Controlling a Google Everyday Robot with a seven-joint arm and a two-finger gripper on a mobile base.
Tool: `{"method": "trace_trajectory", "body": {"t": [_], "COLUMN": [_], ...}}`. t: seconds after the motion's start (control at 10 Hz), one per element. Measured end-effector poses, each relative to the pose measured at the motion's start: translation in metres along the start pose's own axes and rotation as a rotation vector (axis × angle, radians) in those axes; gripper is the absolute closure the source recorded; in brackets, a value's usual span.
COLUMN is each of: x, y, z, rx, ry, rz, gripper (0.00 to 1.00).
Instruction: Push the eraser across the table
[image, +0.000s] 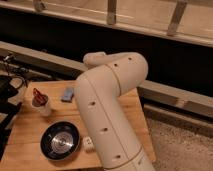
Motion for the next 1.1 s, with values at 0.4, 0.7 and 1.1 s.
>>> {"method": "trace_trajectory", "body": {"t": [0.4,0.7,1.1], "x": [0.0,0.0,-0.013], "y": [0.002,0.0,-0.054], "z": [0.006,0.005,-0.036], "rx": [0.006,0.005,0.006], "ry": [0.024,0.02,-0.079], "rz": [0.004,0.015,0.115], "gripper": [1.0,1.0,1.0]}}
